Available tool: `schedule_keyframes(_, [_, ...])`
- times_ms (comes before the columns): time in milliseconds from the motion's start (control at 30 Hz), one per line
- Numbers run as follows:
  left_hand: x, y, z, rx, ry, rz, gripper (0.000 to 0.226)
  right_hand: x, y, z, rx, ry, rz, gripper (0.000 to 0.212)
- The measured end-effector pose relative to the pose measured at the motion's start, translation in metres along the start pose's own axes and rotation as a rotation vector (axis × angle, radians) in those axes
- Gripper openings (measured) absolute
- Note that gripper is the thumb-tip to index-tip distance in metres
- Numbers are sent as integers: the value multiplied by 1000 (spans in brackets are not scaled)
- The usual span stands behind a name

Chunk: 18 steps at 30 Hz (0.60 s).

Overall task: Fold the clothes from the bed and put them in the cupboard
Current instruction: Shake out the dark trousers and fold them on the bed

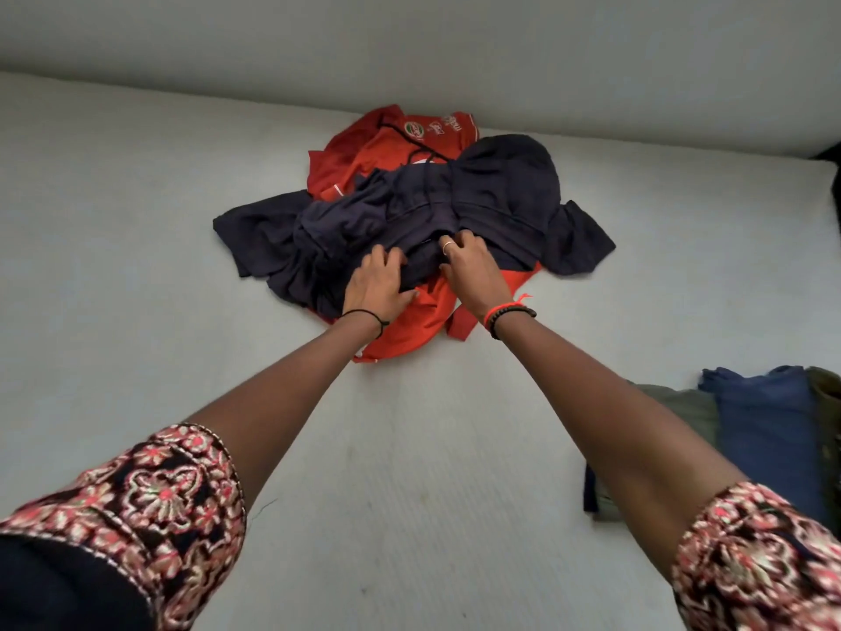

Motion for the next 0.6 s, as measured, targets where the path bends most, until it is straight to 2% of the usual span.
schedule_keyframes(67, [4,-1,1,30,1,31,52,1,-3,3,-6,0,62,24])
schedule_keyframes(133, [7,-3,1,53,1,66,50,2,-7,5,-41,15,138,19])
schedule_keyframes(333, [24,-21,-15,92,5,126,36,3,-25,-25,-184,-12,233,20])
schedule_keyframes(467, [40,-44,-34,70,28,121,27,4,-68,-59,-125,-7,326,33])
schedule_keyframes(600, [51,-65,-56,-53,49,15,26,3,-111,-92,-111,40,452,37])
Point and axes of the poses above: each hand's wrist, its own z-axis towards the middle knuckle, its own y-axis out of the palm, x = y × z, the point moved 8 cm from there along z, towards the middle knuckle, and after that the axes turned 2 degrees about -y, right-handed, at the moved point
